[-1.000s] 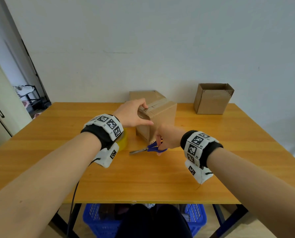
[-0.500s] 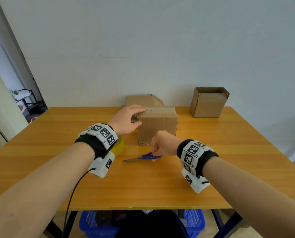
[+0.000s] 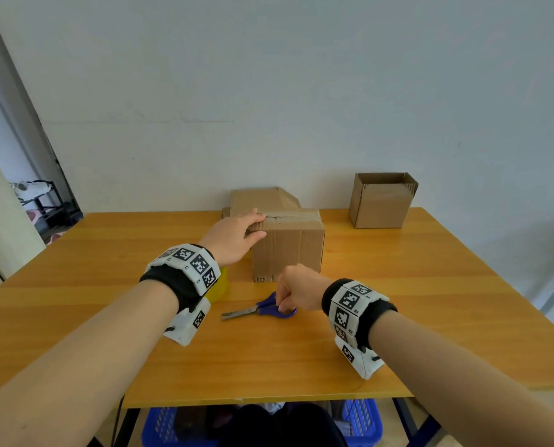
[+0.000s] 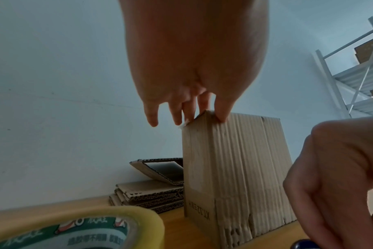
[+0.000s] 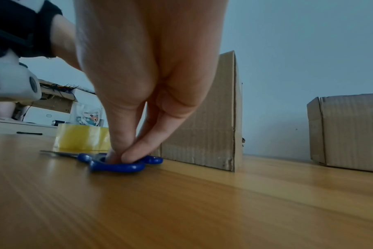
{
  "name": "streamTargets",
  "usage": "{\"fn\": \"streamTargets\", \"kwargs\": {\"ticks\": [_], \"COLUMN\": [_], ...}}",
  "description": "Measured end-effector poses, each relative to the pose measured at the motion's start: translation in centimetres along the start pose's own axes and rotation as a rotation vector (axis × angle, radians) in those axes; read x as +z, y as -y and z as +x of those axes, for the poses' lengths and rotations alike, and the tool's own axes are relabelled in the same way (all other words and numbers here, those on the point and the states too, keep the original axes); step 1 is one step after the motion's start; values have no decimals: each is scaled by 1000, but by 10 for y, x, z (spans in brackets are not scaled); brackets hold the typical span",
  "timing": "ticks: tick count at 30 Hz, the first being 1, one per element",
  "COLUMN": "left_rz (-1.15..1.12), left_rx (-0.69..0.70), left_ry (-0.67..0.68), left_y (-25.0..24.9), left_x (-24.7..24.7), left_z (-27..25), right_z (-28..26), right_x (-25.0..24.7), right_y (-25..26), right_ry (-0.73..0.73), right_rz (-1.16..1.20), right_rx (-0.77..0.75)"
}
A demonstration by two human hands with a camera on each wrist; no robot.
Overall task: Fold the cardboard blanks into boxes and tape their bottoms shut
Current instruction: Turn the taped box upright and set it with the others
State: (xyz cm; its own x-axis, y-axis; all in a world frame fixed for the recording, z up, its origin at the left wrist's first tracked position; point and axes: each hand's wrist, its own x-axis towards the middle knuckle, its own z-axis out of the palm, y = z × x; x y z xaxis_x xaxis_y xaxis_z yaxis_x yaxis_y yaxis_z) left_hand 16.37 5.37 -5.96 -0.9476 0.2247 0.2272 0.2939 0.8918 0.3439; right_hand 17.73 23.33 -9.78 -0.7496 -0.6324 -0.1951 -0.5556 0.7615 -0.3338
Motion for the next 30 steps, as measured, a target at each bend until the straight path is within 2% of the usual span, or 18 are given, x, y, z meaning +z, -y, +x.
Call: {"fn": "streamTargets", "kwargs": {"ticks": [3,5,7,11,12,13,16,18,21,26,30], "left_rz": [24,37,54,52,46,43,45,7,-51,-84,-65], "left_rx": [-14,-20,-26,-32,-38,-43,-58,-77,-93,-110,-133], "left_ry": [18,23,29,33,35,36,42,52,45,38,64], "left_y": [-1,-1,-1,-3,-5,-6,-13,-16,-16,-18,-17], "left_x": [0,1,1,2,2,3,2,2,4,1,-1], "left_z": [1,2,2,2,1,0,-3,-5,-6,-2,1], "right_z": [-4,-8,-14,-15,-13,-11,-9,-8,-7,-4,-6], "right_x": [-3,-11,-22,-38,-41,-43,-44,-43,-41,-45,-50], "right_y": [2,3,4,-8,-13,-18,-26,-28,-27,-29,-24], "right_ry": [-32,-130,-319,-881,-942,-947,-802,-726,-689,-686,-663], "right_rz": [11,44,66,15,20,45,252,356,489,524,444], "right_rx": [-14,-25,-37,-13,7,42,166,191,200,221,286]}}
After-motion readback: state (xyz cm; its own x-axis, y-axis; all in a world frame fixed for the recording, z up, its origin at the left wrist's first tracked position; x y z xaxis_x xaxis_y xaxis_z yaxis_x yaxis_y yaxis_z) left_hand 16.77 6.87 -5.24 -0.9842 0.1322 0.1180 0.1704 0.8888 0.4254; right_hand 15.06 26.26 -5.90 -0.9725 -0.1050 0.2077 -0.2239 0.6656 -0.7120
